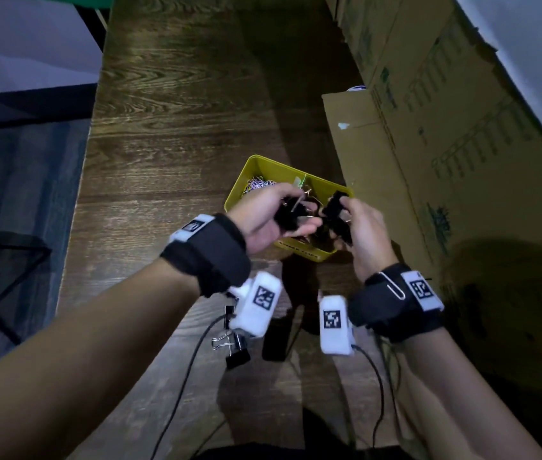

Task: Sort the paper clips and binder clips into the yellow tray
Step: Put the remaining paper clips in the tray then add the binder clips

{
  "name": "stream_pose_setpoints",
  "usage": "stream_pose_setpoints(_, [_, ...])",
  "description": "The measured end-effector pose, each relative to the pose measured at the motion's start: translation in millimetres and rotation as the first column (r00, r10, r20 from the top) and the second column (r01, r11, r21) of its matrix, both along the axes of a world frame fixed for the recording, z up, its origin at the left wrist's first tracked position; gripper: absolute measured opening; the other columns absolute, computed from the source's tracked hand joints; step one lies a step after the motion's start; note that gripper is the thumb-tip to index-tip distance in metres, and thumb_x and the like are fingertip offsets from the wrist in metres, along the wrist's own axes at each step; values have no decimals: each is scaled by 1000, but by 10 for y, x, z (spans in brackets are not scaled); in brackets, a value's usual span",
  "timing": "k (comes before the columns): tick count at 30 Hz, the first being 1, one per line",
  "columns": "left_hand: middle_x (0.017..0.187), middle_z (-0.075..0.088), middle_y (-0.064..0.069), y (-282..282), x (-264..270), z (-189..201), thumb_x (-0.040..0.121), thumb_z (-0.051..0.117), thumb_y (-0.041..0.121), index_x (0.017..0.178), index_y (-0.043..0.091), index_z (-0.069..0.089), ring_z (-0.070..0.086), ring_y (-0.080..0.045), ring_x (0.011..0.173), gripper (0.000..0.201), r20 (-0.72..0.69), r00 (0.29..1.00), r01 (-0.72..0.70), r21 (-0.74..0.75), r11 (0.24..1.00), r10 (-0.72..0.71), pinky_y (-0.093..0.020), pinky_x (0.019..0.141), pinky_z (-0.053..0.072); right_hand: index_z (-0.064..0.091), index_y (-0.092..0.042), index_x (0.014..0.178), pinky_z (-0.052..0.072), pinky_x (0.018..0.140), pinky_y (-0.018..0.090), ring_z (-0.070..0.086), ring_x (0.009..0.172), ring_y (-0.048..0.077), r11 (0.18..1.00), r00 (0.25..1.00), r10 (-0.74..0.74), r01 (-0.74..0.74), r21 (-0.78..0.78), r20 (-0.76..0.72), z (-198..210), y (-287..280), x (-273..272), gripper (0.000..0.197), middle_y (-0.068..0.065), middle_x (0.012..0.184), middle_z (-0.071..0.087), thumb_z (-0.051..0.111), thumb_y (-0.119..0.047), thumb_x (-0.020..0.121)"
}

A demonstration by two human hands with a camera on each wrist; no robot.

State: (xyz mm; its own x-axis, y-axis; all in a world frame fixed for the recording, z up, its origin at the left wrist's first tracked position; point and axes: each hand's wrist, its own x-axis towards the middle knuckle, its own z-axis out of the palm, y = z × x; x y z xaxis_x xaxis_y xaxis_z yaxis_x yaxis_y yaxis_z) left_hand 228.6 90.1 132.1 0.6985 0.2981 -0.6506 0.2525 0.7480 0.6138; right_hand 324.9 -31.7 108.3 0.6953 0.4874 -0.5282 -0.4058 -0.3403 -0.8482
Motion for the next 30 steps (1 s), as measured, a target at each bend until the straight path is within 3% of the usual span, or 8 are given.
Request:
stream_pose_setpoints(4, [79, 56, -11, -127, 370, 16, 89, 55, 15, 85, 8, 55, 58, -22, 72, 8, -102, 994, 42, 152, 988, -26, -37, 75, 53, 64, -15, 102, 47, 51, 25, 64, 81, 20, 996, 1000, 11, -9, -90, 20, -62, 174, 167, 25, 8, 97, 67, 49, -31, 91])
stream_pose_setpoints(7, [83, 61, -10, -163, 489, -28, 89, 59, 22, 92, 8, 62, 59, -24, 81, 15, -126, 989, 97, 205, 974, -72, -40, 87, 48, 59, -14, 117, 58, 71, 37, 62, 101, 28, 989, 998, 64, -64, -137, -3, -131, 265, 234, 35, 11, 114, 64, 46, -34, 91])
stream_pose_setpoints(10, [96, 69, -7, -181, 513, -65, 83, 64, 33, 107, 10, 63, 64, -23, 97, 33, -158, 978, 168, 219, 961, -135, -41, 94, 48, 49, -16, 131, 54, 87, 46, 59, 108, 28, 981, 995, 74, -84, -176, -62, -167, 284, 265, 49, 11, 124, 58, 41, -46, 93])
stream_pose_setpoints(14, [97, 69, -4, -161, 496, -80, 86, 58, 42, 101, 16, 63, 64, -18, 94, 31, -155, 972, 205, 199, 958, -175, -35, 90, 51, 48, -18, 134, 46, 94, 42, 53, 115, 24, 974, 990, 125, -136, -183, -68, -137, 284, 242, 58, 8, 131, 55, 38, -57, 92])
stream_pose_setpoints(18, [113, 57, 2, -68, 389, -63, 90, 53, 42, 117, 14, 55, 53, -15, 104, 39, -166, 970, 216, 239, 947, -179, -27, 86, 42, 37, -20, 142, 38, 102, 44, 40, 132, 25, 985, 991, 111, -119, -123, -69, -75, 244, 206, 57, 8, 147, 40, 39, -52, 96])
stream_pose_setpoints(21, [128, 54, -3, 80, 187, -62, 90, 55, 38, 122, 12, 56, 53, -22, 114, 41, -174, 968, 228, 315, 921, -181, -33, 92, 43, 43, -17, 138, 43, 102, 42, 48, 124, 23, 994, 995, 91, -93, -52, -38, 13, 169, 202, 49, 9, 138, 48, 40, -44, 98])
stream_pose_setpoints(27, [78, 67, -4, 326, -557, -206, 88, 61, 15, 93, 8, 62, 63, -11, 63, 8, -259, 945, 314, 549, 775, -199, -21, 55, 47, 65, -21, 96, 50, 69, 28, 64, 84, 15, 960, 953, 264, -275, 57, 148, 97, 11, 38, 8, 0, 90, 69, 60, -19, 91])
stream_pose_setpoints(30, [60, 66, 8, 343, -989, -405, 82, 63, 0, 80, 13, 65, 58, -1, 54, 14, -375, 865, 501, 658, 562, -332, -14, 51, 46, 66, -18, 99, 52, 68, 23, 63, 78, 11, 835, 825, 543, -550, -3, 158, -16, -56, -229, 19, 3, 90, 68, 70, -13, 81])
